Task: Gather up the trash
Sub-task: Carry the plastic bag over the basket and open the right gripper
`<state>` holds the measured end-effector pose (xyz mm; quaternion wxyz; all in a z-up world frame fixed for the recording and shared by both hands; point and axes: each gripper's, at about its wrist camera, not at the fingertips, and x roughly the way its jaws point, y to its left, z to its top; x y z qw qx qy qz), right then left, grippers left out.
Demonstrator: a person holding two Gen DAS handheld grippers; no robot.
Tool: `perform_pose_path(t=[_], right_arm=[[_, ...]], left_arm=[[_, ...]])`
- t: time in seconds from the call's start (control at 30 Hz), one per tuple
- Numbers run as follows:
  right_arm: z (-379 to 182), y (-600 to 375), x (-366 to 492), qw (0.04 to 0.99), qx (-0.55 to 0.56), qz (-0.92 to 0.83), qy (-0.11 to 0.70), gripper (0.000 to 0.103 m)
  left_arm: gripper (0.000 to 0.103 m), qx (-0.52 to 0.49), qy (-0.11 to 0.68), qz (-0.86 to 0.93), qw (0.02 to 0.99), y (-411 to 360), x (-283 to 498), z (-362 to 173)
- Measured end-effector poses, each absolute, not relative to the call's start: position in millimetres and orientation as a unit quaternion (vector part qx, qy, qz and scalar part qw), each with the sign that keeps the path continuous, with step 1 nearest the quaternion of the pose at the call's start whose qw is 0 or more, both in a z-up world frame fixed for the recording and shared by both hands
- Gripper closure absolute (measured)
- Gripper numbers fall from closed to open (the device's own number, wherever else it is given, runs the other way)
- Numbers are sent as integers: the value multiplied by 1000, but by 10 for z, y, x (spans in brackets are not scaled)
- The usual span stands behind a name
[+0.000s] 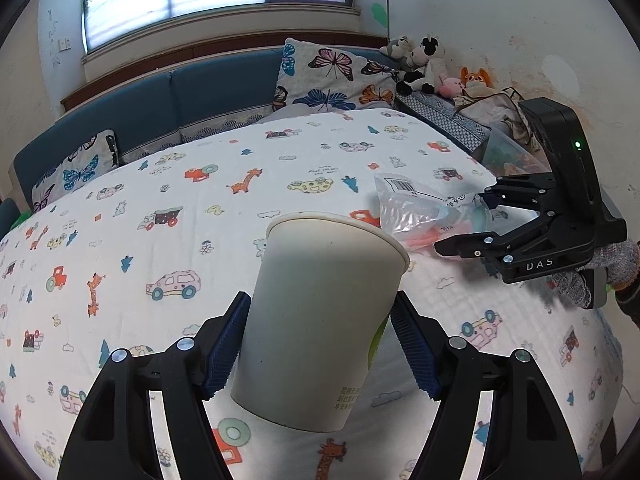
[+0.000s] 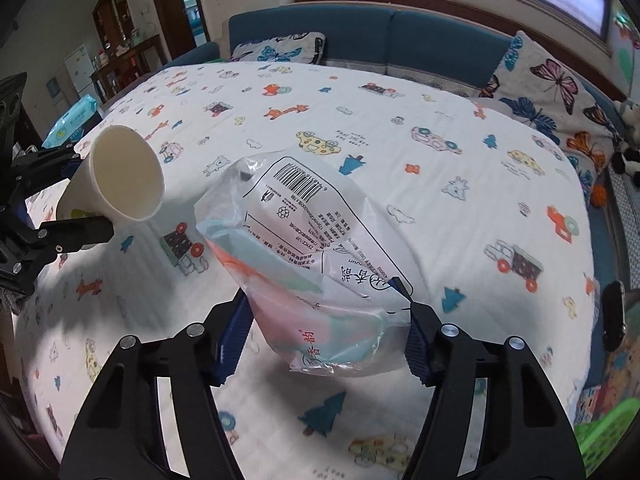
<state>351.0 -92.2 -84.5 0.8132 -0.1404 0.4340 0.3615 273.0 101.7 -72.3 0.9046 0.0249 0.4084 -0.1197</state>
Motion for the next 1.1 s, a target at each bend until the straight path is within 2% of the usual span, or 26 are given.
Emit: perform_pose_path(t=[0.5,1.1], right_arm=[[-464,-1603,2990,847,-98,327,407,39],[-480,-3354,2558,886,-25,156,435,36]], left_arm=[[34,43,384,-158,909,488,2473,-458],[35,73,365,-248,894,-664,2344,-279]])
